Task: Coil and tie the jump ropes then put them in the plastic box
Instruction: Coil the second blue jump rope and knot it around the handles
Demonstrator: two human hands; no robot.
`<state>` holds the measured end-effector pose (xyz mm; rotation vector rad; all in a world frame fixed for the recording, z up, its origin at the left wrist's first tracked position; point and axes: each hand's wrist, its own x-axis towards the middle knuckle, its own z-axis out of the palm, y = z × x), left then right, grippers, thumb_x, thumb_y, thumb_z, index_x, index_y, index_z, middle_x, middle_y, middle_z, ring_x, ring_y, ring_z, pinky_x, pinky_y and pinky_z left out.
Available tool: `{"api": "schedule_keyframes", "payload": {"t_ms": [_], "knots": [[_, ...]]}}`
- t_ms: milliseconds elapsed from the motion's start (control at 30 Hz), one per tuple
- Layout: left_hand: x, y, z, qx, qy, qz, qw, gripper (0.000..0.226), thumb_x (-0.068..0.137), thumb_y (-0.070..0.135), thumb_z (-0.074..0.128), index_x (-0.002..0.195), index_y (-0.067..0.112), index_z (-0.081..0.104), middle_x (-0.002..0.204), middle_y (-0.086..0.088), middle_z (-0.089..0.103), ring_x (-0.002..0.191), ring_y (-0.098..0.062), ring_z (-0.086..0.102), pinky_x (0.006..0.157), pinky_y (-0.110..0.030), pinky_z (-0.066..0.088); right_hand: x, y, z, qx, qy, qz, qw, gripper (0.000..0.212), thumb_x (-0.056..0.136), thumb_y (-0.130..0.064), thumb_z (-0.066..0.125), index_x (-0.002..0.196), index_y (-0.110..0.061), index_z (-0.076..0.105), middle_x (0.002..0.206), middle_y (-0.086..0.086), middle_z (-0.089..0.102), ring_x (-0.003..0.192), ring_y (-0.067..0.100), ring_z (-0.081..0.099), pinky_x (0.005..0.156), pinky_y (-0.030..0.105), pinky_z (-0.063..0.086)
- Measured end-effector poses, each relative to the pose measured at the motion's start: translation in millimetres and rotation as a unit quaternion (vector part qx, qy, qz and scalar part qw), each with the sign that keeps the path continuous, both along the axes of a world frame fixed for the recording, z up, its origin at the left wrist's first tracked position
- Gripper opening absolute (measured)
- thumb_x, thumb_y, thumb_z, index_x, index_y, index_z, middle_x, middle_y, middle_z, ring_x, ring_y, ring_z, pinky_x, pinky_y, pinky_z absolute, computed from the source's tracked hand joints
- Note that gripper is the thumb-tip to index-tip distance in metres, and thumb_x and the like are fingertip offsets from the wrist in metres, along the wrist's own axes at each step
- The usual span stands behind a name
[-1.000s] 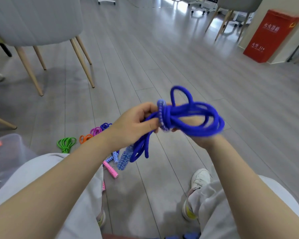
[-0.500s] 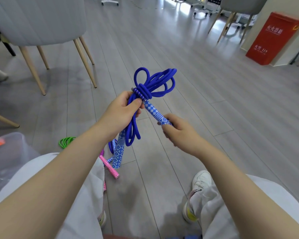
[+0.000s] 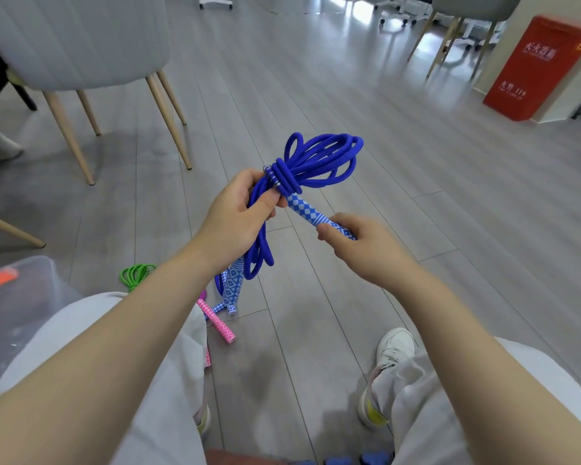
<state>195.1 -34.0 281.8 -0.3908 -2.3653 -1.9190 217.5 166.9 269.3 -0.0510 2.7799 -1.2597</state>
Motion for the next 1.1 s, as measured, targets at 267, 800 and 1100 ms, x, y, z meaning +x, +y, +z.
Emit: {"api": "schedule_keyframes", "payload": {"t_ms": [267,800,1100], "knots": [[-3.4,-4.5,0.9,0.001,0.018,0.025,1.000,0.009,0.099,0.018,0.050,0.103,0.024,0.055,0.085,0.011,0.069,0.076,-0.008,0.056,0.075,-0.027,0.051,0.3,-6.0,-5.8,0.026,0.002,-0.007,1.000,0.038,0.095,-0.050,0.046,0.089,-0.016,0.063,0.073,0.006,0.057,0.063,0.016,0.051,0.060,0.032,0.043],[-28.2,-2.0,-5.1,0.303,-0.137,0.102,0.937,0.017,0.101,0.020,0.041,0.095,0.013,0.056,0.080,0.001,0.057,0.067,-0.011,0.050,0.065,-0.028,0.045,12.8,-19.4,10.3,-0.230,-0.042,0.004,0.972,0.016,0.093,-0.022,0.062,0.107,-0.015,0.056,0.094,0.004,0.069,0.066,0.010,0.059,0.060,0.025,0.052],[-23.1,15.2,-10.4,0.285,-0.144,0.048,0.947,0.024,0.099,0.005,0.037,0.111,0.013,0.057,0.091,0.000,0.062,0.080,-0.009,0.060,0.072,-0.022,0.049,9.7,-18.6,3.7,-0.225,0.079,-0.044,0.970,0.022,0.088,-0.019,0.063,0.102,-0.036,0.065,0.094,-0.007,0.066,0.067,0.012,0.053,0.064,0.029,0.049]]}}
